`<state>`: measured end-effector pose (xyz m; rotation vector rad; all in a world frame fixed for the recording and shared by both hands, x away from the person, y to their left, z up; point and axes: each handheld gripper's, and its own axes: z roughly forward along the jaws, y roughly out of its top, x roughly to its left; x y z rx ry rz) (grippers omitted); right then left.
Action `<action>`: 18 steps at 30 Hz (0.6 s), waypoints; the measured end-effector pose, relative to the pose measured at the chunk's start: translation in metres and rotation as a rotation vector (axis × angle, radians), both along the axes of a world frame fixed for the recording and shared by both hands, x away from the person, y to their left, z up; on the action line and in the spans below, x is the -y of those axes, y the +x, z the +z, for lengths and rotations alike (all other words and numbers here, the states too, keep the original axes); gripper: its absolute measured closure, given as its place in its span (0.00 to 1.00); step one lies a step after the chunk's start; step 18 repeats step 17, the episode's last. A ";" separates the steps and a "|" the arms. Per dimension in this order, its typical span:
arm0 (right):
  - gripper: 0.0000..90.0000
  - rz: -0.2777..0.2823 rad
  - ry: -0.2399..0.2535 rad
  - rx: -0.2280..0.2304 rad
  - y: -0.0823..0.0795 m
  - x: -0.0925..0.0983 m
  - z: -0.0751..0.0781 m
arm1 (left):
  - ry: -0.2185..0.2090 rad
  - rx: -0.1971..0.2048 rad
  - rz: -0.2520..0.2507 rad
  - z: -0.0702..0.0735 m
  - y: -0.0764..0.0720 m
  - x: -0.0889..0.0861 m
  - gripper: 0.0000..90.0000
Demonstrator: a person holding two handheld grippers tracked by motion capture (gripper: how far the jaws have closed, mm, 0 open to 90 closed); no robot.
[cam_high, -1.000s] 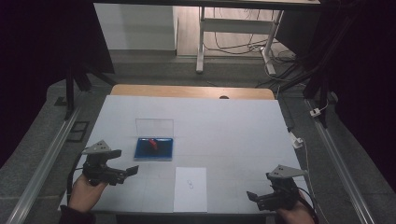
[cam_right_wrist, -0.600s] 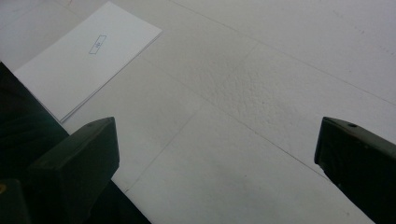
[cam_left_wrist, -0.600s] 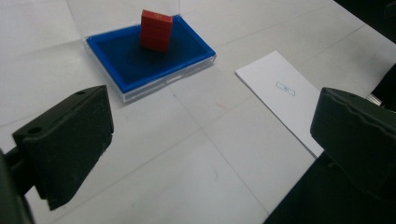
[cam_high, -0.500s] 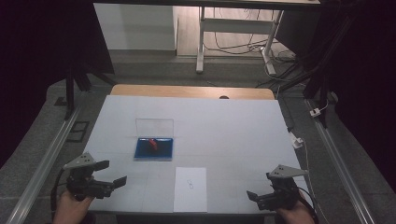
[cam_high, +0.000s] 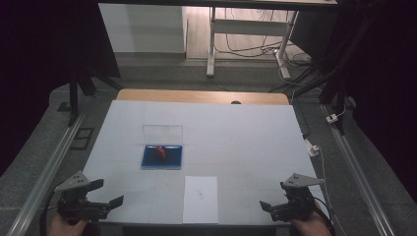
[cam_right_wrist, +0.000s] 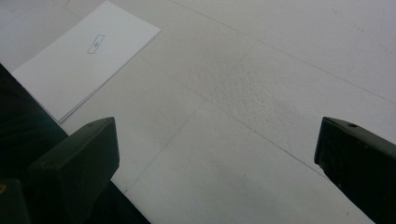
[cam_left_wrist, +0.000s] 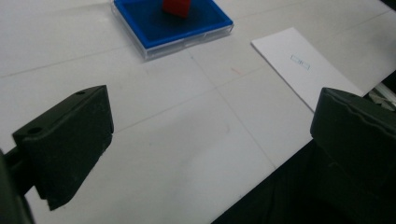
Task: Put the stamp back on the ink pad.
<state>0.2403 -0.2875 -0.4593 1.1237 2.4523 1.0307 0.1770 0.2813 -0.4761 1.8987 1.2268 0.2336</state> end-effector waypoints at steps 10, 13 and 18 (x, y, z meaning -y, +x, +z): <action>0.00 -0.002 -0.002 -0.001 0.000 0.000 0.000 | 0.080 -0.025 0.006 -0.003 -0.007 0.006 0.00; 0.00 -0.003 -0.006 0.000 -0.001 0.000 0.000 | 0.077 -0.037 0.012 -0.004 -0.007 0.005 0.00; 0.00 -0.002 -0.011 0.000 -0.001 -0.001 0.000 | 0.070 -0.044 0.014 -0.004 -0.005 0.005 0.00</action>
